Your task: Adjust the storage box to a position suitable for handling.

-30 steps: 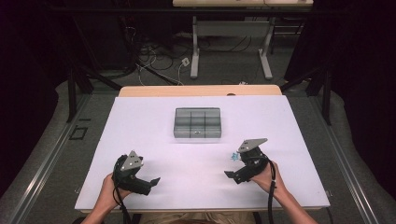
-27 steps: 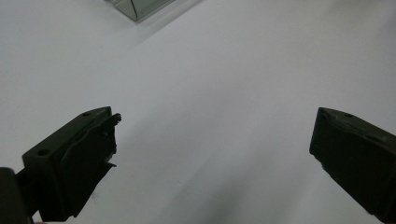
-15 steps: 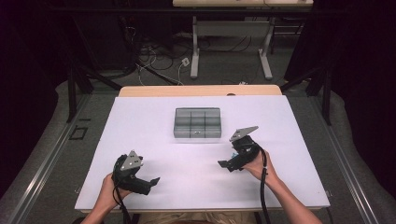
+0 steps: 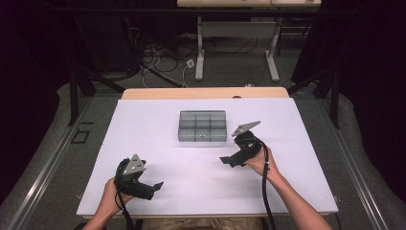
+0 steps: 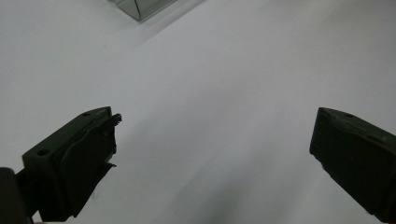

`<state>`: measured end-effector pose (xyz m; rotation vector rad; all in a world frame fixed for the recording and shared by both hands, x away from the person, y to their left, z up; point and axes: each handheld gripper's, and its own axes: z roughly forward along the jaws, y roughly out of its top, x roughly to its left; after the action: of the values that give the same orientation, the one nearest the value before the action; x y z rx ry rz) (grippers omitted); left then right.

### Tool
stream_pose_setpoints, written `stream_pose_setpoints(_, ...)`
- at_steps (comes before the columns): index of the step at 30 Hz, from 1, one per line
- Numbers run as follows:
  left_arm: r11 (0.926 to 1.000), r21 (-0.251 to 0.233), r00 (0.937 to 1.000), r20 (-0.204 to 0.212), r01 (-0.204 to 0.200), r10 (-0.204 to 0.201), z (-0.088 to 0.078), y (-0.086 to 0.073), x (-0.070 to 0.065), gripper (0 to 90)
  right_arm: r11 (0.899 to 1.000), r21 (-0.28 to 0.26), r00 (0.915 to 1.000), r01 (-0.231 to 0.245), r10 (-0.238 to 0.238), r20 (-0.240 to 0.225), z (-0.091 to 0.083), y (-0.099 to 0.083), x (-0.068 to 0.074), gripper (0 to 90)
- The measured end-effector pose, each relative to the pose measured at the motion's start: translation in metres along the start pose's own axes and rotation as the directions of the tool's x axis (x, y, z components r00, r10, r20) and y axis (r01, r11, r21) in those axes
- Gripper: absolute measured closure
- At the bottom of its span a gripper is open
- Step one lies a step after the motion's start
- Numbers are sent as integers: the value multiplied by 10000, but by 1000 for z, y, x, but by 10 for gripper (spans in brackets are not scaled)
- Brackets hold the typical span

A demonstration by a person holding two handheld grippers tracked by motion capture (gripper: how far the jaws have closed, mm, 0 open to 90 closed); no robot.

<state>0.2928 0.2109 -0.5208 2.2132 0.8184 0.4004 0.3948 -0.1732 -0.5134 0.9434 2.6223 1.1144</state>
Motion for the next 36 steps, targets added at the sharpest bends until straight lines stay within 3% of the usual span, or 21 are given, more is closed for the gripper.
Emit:
stream_pose_setpoints(8,9999,134,9999,107,-13,12,-1,0,1,4,9997,-232,10000,-50,50,-36,5,14,-7,16)
stream_pose_setpoints(20,10000,42,10000,35,21,-21,0,0,1,4,9991,-314,9996,-270,269,-39,17,29,-19,154)
stream_pose_setpoints(32,10000,42,10000,20,22,-22,0,0,1,4,9986,-322,9988,-413,421,261,22,41,-28,362)
stream_pose_setpoints(36,10000,34,10000,35,49,-49,0,0,1,4,9977,-459,9976,-495,517,463,25,47,-33,490)
